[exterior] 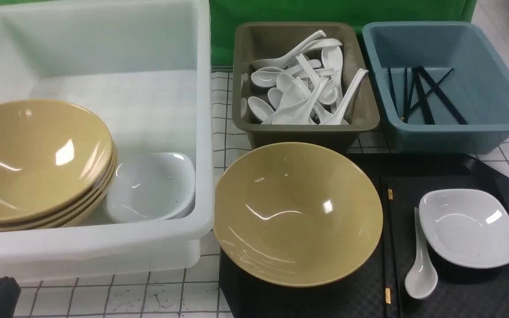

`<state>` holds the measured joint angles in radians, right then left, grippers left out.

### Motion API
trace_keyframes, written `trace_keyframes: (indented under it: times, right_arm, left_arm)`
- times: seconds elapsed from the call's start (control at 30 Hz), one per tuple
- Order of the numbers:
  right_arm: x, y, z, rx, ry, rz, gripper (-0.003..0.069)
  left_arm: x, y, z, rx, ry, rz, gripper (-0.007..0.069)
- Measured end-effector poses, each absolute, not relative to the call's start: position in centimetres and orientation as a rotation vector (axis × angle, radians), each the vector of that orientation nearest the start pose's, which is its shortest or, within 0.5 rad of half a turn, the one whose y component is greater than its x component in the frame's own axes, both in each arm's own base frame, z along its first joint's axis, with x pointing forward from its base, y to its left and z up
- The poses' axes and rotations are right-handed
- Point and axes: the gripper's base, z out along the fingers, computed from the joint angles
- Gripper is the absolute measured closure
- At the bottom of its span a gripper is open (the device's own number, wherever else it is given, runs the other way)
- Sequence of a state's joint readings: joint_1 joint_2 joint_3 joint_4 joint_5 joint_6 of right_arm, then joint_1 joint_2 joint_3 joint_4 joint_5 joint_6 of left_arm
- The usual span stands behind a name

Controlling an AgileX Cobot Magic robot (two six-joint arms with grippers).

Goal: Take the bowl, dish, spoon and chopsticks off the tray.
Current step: Use the left arm to grab the yellow noodle bowl on the left

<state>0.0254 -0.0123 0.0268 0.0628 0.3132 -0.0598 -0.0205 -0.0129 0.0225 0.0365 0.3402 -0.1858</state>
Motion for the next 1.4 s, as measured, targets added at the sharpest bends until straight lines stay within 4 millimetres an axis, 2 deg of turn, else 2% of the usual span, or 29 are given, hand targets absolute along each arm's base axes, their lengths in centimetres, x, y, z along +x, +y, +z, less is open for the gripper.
trace_keyframes:
  times: [1.2,1.33,1.4]
  right_arm:
    - [5.4,0.3,17.6,-0.037,1.812,0.036,0.0537]
    - [5.5,0.3,18.1,-0.033,1.76,0.034,0.0532]
    - [5.6,0.2,18.8,-0.027,1.675,0.03,0.053]
  left_arm:
    - [5.4,0.1,17.7,-0.116,1.82,-0.092,0.0638]
    - [5.5,0.0,17.9,-0.107,1.782,-0.09,0.0638]
    - [5.6,0.0,18.7,-0.097,1.693,-0.098,0.0638]
